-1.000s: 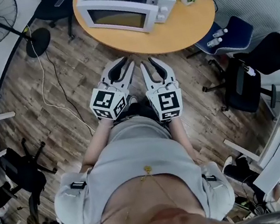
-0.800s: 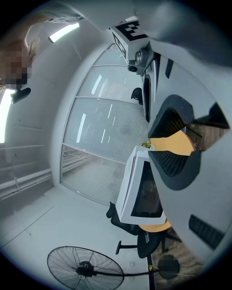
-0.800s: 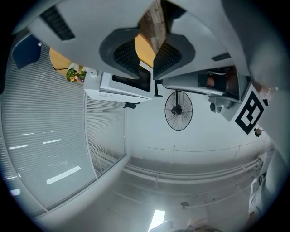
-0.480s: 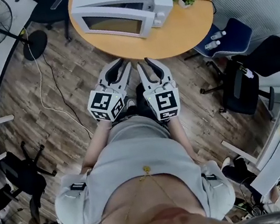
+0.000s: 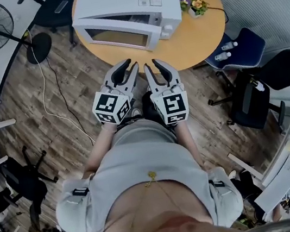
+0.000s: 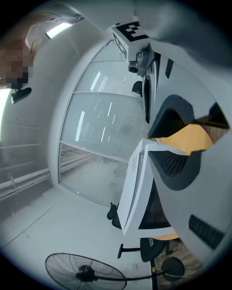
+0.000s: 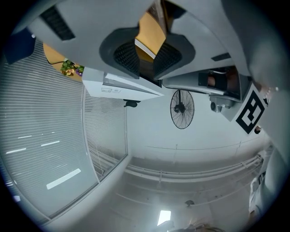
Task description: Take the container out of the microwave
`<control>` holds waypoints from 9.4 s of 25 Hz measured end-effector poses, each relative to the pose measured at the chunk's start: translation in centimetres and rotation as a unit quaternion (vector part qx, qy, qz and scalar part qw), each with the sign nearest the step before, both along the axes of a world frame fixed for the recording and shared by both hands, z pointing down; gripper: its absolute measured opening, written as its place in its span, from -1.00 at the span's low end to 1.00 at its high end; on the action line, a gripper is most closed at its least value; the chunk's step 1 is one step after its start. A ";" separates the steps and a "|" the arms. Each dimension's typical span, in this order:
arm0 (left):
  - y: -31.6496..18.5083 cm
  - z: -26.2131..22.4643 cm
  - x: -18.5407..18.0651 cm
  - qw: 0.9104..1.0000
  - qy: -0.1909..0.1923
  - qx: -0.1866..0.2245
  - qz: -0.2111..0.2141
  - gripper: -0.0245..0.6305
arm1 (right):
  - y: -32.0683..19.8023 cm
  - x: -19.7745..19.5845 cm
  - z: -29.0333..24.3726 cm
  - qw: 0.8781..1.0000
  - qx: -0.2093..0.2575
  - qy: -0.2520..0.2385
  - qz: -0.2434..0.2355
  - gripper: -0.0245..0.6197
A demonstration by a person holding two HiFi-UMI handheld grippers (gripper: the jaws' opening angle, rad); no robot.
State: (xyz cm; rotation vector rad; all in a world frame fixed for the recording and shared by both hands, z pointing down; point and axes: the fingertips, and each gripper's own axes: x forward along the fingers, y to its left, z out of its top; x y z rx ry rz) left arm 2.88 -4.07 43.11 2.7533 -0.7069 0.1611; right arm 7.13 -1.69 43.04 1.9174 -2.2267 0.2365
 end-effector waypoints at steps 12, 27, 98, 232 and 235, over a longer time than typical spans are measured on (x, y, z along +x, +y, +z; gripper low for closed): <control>-4.6 0.2 4.4 1.000 -0.009 -0.003 -0.004 -0.65 | -5.0 3.7 -0.3 1.000 0.000 0.000 -0.016 -0.61; -7.7 0.2 11.4 0.998 -0.047 0.022 0.023 -0.63 | -8.2 10.8 0.7 1.000 -0.008 -0.010 -0.005 -0.60; 1.0 2.3 -4.6 0.992 -0.104 -0.060 -0.033 -0.65 | -10.5 0.7 1.9 0.992 -0.032 -0.012 -0.125 -0.60; -19.1 9.5 -3.7 0.986 -0.015 -0.160 -0.031 -0.66 | -28.9 -1.3 21.4 0.922 -0.250 0.240 -0.173 -0.79; -19.2 9.3 -3.7 0.986 -0.011 -0.161 -0.033 -0.66 | -29.0 -1.3 21.4 0.919 -0.253 0.247 -0.176 -0.82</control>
